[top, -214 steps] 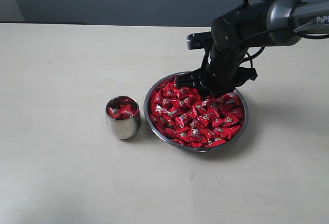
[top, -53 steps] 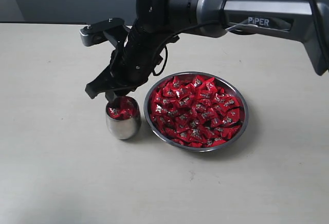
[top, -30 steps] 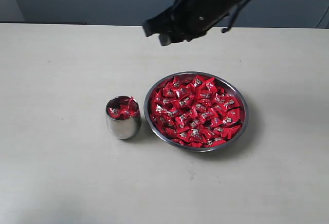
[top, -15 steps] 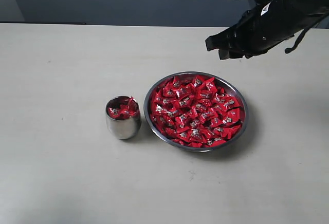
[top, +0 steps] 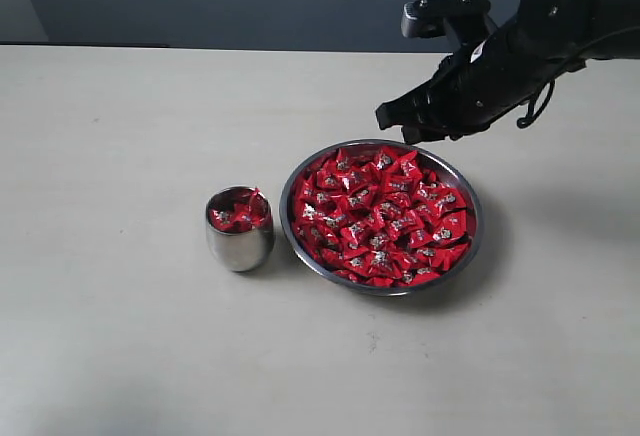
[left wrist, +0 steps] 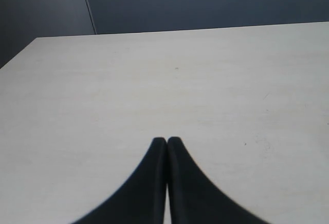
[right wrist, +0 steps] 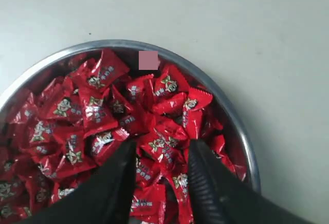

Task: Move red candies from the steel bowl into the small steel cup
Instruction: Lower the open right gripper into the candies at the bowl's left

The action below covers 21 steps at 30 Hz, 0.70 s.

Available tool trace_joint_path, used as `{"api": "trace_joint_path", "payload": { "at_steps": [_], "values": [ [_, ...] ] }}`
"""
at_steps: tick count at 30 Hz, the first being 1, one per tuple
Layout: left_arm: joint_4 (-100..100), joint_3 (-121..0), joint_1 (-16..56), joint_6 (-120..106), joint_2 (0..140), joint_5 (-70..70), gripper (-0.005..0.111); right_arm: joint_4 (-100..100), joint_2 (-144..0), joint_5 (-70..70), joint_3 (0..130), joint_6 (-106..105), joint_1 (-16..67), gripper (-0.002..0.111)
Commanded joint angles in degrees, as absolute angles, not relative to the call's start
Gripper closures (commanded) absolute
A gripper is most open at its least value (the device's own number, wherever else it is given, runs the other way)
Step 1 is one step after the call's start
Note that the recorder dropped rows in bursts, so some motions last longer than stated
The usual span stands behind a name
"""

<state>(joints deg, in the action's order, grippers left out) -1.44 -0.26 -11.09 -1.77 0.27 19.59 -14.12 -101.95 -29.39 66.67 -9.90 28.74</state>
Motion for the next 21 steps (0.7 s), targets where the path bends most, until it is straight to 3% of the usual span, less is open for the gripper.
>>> {"api": "trace_joint_path", "payload": {
  "at_steps": [1, 21],
  "values": [
    [-1.6, 0.0, -10.7, -1.7, 0.0, 19.1, 0.106, -18.1, -104.0, -30.2, 70.4, -12.9, 29.1, 0.074],
    [-1.6, 0.0, -10.7, -1.7, 0.0, 19.1, 0.106, -19.8, -120.5, -42.5, 87.3, -22.5, 34.9, 0.074]
  ]
}}
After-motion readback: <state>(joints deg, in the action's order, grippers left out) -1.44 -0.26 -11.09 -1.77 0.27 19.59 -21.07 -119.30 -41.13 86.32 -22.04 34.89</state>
